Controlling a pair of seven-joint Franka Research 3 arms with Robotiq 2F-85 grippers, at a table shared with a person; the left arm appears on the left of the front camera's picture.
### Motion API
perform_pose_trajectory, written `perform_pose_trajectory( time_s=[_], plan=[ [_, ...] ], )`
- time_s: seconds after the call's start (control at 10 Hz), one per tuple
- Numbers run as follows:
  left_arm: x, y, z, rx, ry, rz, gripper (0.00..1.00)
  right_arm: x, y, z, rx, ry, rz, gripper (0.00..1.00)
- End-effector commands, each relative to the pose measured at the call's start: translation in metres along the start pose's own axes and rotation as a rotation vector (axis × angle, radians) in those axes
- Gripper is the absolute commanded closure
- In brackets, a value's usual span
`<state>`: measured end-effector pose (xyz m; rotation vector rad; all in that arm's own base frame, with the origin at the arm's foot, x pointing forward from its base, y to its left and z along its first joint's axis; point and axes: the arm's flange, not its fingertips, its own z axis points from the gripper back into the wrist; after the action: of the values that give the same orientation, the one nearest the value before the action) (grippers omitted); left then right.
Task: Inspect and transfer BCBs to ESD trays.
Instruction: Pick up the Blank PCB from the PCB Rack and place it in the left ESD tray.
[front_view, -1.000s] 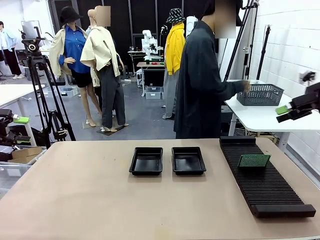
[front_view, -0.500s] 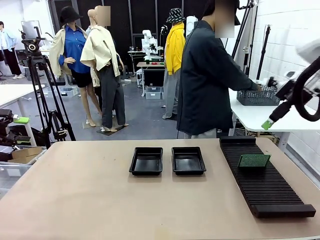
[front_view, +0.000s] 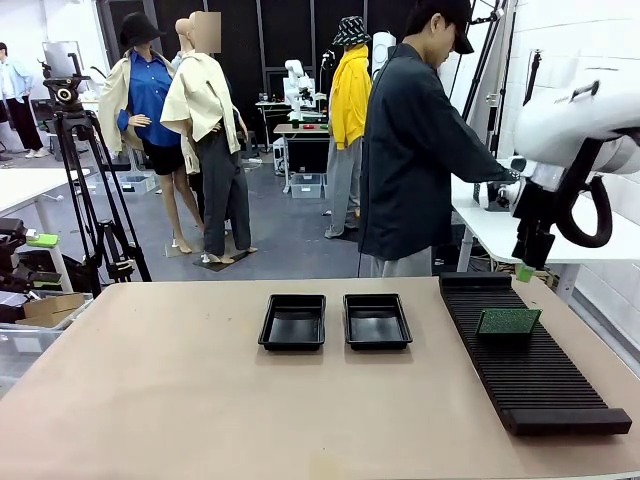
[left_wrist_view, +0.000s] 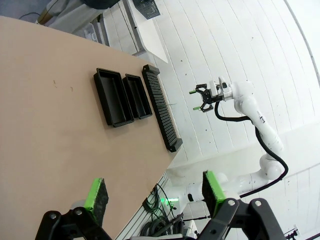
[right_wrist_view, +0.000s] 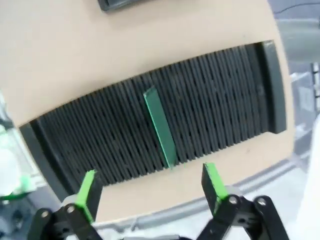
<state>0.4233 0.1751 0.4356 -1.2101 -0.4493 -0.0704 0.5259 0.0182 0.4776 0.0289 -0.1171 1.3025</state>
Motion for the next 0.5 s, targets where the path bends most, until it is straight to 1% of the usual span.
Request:
perform_pose_trajectory(
  time_s=[0.0,0.1,0.2,0.4],
  plan=[
    [-0.0003,-0.0028,0.0022,-0.016,0.0,0.007,0.0,0.0005,0.0115,-0.0145,-0.044,0.051,0.123,0.0],
    [-0.0003,-0.0028,0.0022,-0.016,0.0,0.007,0.0,0.001,0.0143,-0.0191,-0.041,0.1,0.194,0.0],
    [-0.0003,-0.0028,0.0022,-0.016,0.0,0.007,0.0,0.0007,0.0156,-0.0218,-0.045,0.103,0.237,0.0],
    [-0.0003,-0.0028,0.0022,-0.016,0.0,0.007,0.0,-0.002,0.0134,-0.0237,-0.06,0.086,0.261,0.0]
  ],
)
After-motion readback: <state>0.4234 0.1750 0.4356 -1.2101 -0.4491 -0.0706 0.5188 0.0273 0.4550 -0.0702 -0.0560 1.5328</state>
